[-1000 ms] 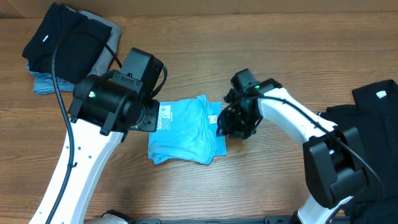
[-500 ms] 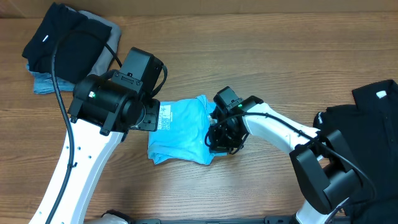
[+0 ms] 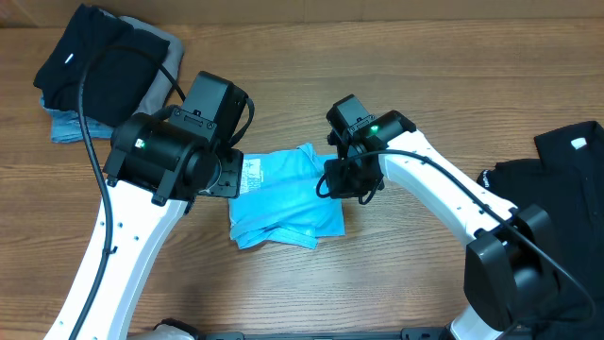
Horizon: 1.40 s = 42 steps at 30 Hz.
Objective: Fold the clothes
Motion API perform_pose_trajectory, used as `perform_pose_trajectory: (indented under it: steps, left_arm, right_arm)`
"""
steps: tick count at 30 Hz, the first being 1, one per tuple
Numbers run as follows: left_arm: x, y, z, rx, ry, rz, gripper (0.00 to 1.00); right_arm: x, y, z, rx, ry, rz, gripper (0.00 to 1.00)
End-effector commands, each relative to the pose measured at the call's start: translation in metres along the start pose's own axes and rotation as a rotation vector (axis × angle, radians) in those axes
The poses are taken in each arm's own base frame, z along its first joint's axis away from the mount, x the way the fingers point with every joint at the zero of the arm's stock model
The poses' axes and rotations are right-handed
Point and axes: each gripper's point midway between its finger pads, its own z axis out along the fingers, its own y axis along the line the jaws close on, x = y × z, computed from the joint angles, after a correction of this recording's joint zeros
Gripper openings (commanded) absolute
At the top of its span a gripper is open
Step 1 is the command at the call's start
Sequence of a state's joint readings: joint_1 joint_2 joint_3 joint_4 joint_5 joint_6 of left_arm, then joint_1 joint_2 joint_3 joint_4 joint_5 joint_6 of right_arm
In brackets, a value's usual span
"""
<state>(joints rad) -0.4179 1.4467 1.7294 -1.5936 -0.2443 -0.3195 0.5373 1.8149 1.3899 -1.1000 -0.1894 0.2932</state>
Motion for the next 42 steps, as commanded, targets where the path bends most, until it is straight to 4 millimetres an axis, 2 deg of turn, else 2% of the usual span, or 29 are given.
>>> perform_pose_trajectory:
  steps: [1, 5, 10, 11, 13, 16, 18, 20, 23, 27, 29, 32, 36, 42]
  left_arm:
    - [-0.003, 0.004, -0.001, -0.017, -0.010, -0.005, 0.66]
    - [-0.003, 0.004, -0.001, -0.017, -0.011, -0.005, 0.66]
    - [-0.004, 0.004, 0.000, -0.016, -0.011, -0.006, 0.66]
    - [-0.004, 0.004, 0.000, -0.017, -0.011, -0.005, 0.66]
    - [-0.004, 0.003, 0.000, -0.016, -0.012, -0.006, 0.67]
    - [-0.005, 0.003, 0.000, -0.015, -0.016, -0.002, 0.69]
    - [-0.006, 0.003, 0.000, -0.014, -0.020, -0.001, 0.69]
    - [-0.007, 0.002, 0.000, -0.012, -0.024, -0.002, 0.70]
    - [-0.008, 0.002, 0.000, -0.011, -0.029, -0.004, 0.70]
    - [-0.008, 0.002, 0.000, -0.010, -0.029, -0.004, 0.71]
    - [-0.009, 0.002, 0.000, -0.010, -0.030, -0.004, 0.72]
    - [-0.009, 0.002, 0.000, -0.010, -0.030, -0.004, 0.72]
    - [-0.009, 0.002, 0.000, -0.010, -0.030, -0.004, 0.73]
    - [-0.009, 0.002, 0.000, -0.009, -0.032, -0.004, 0.74]
  right_arm:
    - [-0.002, -0.018, -0.002, 0.082, -0.035, -0.002, 0.04]
    - [0.010, -0.019, 0.010, 0.060, 0.008, 0.018, 0.08]
    - [0.031, -0.013, 0.018, 0.002, 0.092, 0.032, 0.29]
    - [0.032, -0.014, 0.018, 0.010, 0.095, 0.033, 0.37]
    - [0.027, -0.020, 0.016, 0.020, 0.081, 0.047, 0.49]
    - [0.006, -0.027, 0.009, -0.003, 0.015, 0.078, 0.52]
    - [-0.015, -0.030, 0.005, -0.036, -0.057, 0.087, 0.66]
    - [-0.033, -0.025, 0.001, -0.101, -0.119, 0.073, 0.67]
    - [-0.056, -0.003, -0.006, -0.226, -0.201, 0.034, 0.67]
    - [-0.076, 0.020, -0.013, -0.283, -0.296, -0.026, 0.67]
    - [-0.085, 0.021, -0.010, -0.247, -0.337, -0.019, 0.66]
    - [-0.095, 0.008, 0.000, -0.143, -0.377, 0.023, 0.64]
    - [-0.096, 0.015, 0.015, -0.155, -0.359, -0.002, 0.63]
    - [-0.112, 0.029, 0.034, -0.166, -0.406, -0.067, 0.56]
